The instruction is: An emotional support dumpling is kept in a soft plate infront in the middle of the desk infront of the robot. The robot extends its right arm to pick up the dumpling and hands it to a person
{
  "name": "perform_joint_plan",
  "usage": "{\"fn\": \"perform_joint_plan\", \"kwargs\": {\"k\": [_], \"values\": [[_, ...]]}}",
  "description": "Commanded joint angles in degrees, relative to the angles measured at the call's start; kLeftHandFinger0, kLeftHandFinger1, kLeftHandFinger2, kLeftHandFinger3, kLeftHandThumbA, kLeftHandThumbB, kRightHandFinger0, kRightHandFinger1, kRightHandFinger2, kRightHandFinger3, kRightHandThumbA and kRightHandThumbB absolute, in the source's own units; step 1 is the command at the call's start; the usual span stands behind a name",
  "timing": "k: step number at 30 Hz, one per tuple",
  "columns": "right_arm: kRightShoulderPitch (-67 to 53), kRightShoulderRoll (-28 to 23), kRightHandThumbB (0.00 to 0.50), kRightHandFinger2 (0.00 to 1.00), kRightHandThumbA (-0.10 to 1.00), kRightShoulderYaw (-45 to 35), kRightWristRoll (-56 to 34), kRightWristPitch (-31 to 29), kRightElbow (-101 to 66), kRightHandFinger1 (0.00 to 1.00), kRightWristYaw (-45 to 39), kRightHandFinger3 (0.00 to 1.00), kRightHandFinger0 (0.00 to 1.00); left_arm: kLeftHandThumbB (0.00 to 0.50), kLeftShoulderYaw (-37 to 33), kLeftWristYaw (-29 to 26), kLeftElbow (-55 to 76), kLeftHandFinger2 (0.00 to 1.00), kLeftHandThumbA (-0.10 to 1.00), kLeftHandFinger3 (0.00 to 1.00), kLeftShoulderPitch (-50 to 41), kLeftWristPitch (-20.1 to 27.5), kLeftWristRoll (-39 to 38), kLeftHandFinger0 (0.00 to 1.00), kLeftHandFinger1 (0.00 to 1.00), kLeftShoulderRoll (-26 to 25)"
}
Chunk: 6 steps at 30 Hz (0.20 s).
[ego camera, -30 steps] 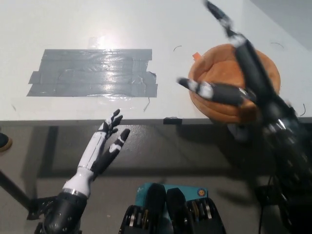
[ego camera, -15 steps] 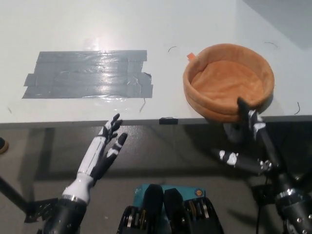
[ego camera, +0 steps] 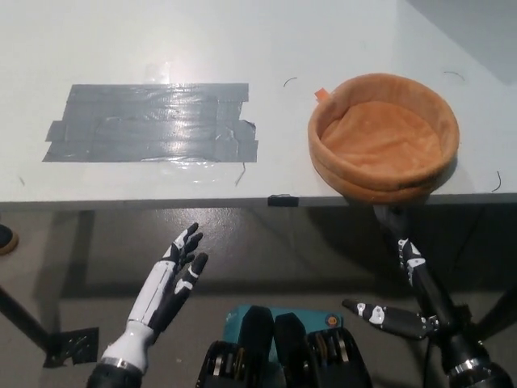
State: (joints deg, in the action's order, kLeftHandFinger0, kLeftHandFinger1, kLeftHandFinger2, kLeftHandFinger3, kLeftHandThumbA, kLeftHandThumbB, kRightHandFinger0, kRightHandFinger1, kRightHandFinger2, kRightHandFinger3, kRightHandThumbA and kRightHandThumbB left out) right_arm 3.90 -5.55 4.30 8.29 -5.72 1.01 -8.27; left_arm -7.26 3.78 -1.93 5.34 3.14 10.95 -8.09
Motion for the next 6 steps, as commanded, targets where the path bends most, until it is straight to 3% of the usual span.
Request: {"fn": "perform_joint_plan", "kwargs": {"k": [1, 6], "values": [[0.7, -0.7, 0.206, 1.00, 1.00, 0.8, -1.0, -2.5, -1.0, 1.00, -0.7, 1.00, 1.00, 0.000, -0.3, -0.3, 1.3, 1.00, 0.92, 1.00, 0.3, 2.7, 0.9, 1.00, 1.00, -0.3], [1.7, -0.8, 0.207, 1.00, 1.00, 1.2, -1.3, -2.7, 0.0, 1.00, -0.8, 1.00, 1.00, 0.005, 0.0, -0.3, 1.7, 1.00, 0.92, 1.00, 0.6, 1.6, 1.0, 1.00, 1.00, -0.2]]}}
